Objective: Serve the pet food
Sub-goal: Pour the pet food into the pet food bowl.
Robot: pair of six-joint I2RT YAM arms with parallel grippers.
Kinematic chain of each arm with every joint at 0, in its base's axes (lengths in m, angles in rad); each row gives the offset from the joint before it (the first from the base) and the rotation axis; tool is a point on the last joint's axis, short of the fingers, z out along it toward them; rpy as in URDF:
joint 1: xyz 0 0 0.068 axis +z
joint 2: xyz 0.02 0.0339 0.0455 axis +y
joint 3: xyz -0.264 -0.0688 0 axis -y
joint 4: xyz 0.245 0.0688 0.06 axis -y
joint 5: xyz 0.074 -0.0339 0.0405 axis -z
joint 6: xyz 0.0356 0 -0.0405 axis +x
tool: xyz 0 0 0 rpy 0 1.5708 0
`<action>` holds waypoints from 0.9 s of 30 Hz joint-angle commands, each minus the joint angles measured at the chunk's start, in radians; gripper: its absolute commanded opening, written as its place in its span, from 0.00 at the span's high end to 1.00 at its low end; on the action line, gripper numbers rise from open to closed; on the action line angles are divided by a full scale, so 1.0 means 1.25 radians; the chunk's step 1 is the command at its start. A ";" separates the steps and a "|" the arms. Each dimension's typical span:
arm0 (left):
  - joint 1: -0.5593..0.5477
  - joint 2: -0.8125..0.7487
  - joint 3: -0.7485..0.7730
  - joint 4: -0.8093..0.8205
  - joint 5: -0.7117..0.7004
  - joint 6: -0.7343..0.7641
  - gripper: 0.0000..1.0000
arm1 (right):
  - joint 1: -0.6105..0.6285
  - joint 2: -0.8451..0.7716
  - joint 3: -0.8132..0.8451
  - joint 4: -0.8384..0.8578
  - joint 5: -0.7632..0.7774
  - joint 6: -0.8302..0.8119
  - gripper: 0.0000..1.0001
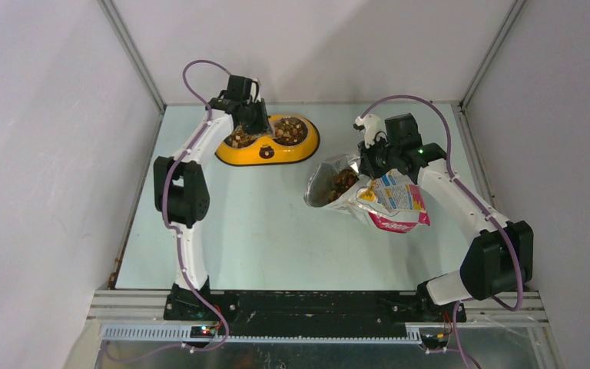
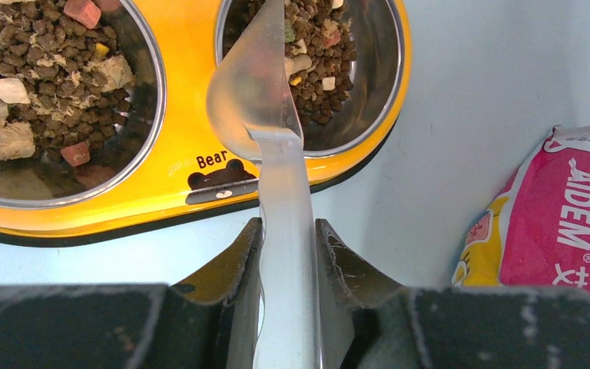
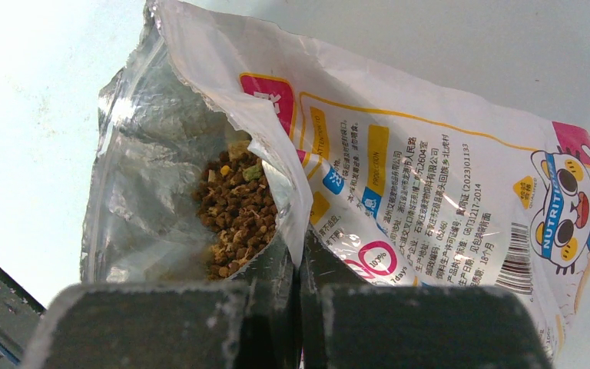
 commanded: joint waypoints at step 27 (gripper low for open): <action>-0.032 -0.083 0.070 -0.042 -0.081 0.073 1.00 | -0.003 -0.025 -0.001 -0.028 0.026 -0.017 1.00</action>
